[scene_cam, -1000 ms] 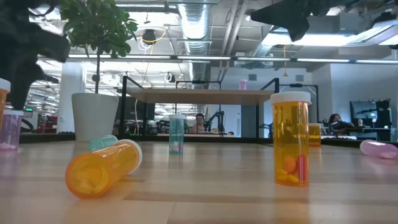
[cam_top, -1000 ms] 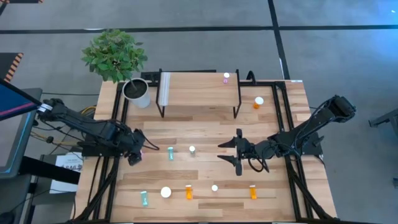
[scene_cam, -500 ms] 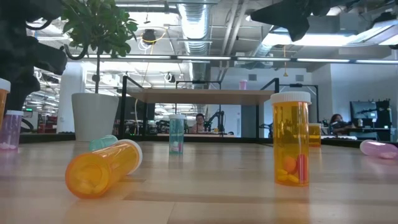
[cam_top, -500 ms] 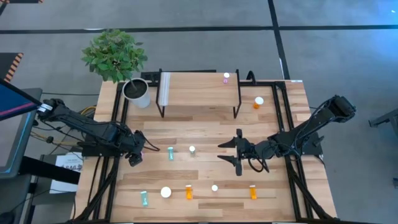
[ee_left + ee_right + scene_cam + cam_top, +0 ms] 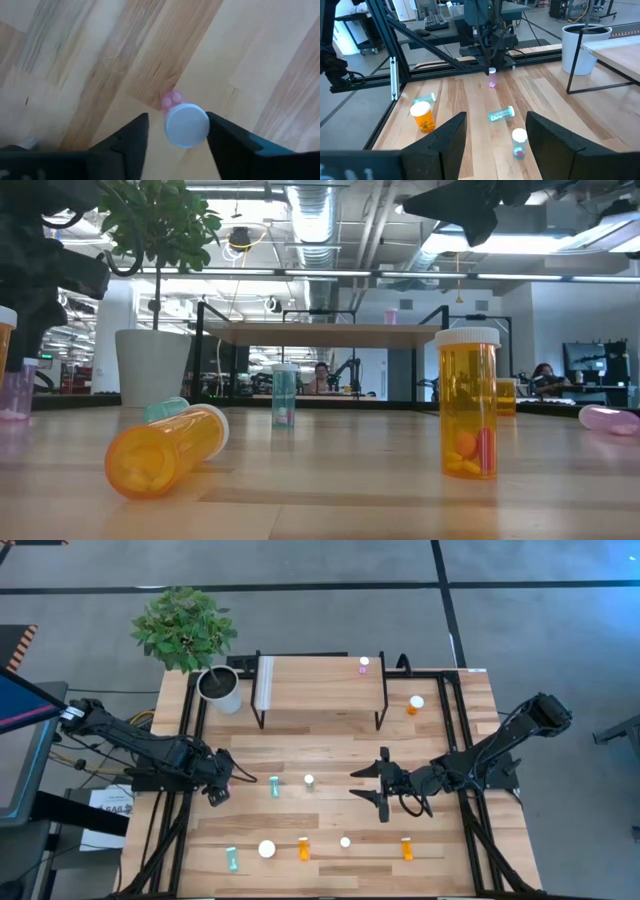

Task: Pick and place medicine bottles onto shelf by color
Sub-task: Put the left pink pill bottle on the shelf aligned with the other pink pill bottle

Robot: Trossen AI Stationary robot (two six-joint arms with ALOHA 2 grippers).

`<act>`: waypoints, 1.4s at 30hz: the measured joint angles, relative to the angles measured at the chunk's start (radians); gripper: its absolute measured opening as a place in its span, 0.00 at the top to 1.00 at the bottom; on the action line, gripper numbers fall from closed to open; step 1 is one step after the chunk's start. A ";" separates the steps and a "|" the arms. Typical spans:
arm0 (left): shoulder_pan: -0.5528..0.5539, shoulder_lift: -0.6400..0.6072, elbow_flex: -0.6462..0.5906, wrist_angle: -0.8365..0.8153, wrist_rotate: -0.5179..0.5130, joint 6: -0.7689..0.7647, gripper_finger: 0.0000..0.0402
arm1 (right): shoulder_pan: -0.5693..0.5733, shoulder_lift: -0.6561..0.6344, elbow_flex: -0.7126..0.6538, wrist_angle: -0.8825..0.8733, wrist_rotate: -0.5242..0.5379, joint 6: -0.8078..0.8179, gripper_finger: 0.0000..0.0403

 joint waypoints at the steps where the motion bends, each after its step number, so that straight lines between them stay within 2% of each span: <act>1: 0.000 0.000 0.000 0.000 0.000 0.000 0.62 | 0.000 0.000 0.000 0.000 0.000 0.000 0.43; 6: 0.000 0.000 0.000 0.013 0.005 0.000 0.73 | 0.000 0.000 0.000 0.000 0.000 0.000 0.43; 10: 0.000 0.000 0.005 0.054 0.031 0.010 0.77 | 0.000 0.000 0.000 0.000 0.000 0.000 0.43; 17: 0.000 0.000 0.108 0.079 -0.002 0.077 0.74 | 0.000 0.000 0.000 0.010 0.000 -0.001 0.43; 26: 0.064 0.014 0.305 0.131 -0.041 0.273 0.73 | -0.036 0.000 0.000 0.092 0.002 -0.009 0.43; 30: 0.115 0.074 0.401 0.128 -0.049 0.394 0.73 | -0.051 0.000 0.023 0.112 -0.010 -0.063 0.43; 37: 0.186 0.273 0.584 0.128 -0.021 0.619 0.73 | -0.077 0.025 0.084 0.106 -0.047 -0.131 0.43; 42: 0.209 0.419 0.695 0.122 0.000 0.733 0.73 | -0.112 0.125 0.147 0.108 -0.048 -0.145 0.43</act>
